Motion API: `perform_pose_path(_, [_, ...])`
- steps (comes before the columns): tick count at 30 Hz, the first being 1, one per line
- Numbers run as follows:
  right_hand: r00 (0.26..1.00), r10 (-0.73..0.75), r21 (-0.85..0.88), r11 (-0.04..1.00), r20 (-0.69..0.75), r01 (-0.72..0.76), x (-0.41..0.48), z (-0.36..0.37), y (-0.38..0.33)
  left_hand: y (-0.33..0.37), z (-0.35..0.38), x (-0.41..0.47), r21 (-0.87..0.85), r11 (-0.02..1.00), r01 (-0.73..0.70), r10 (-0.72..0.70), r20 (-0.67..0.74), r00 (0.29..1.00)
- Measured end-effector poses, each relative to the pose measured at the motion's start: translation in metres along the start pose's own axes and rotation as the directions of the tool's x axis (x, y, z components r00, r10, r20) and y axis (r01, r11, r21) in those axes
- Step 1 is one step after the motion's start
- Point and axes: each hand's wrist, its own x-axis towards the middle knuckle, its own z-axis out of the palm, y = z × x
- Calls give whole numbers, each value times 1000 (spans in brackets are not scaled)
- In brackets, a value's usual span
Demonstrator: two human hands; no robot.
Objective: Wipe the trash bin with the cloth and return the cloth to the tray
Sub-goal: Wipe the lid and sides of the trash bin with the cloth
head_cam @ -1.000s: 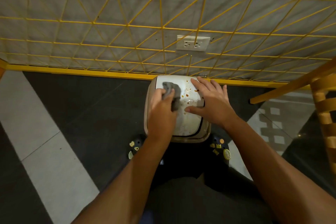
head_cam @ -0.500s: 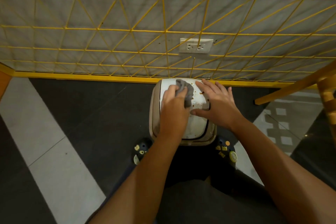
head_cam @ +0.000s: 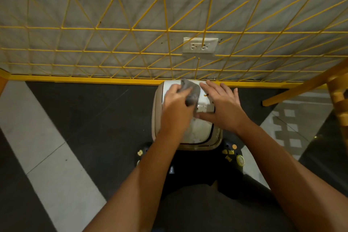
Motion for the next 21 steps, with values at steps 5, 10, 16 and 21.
perform_pose_path(5, [998, 47, 47, 998, 45, -49, 1, 0, -4, -11, -34, 12, -47, 988, 144, -147, -79, 986])
perform_pose_path(10, [993, 90, 117, 988, 80, -99, 4, -9, -14, -1, -49, 1, -231, 939, 255, -277, -64, 959])
perform_pose_path(16, [983, 167, 740, 670, -72, -59, -13, -36, -51, 27, -45, -1, -437, 857, 274, -319, -31, 947])
perform_pose_path(21, [979, 153, 962, 216, 137, -169, -11, -37, -64, 32, -39, -2, -625, 758, 185, -118, 149, 982])
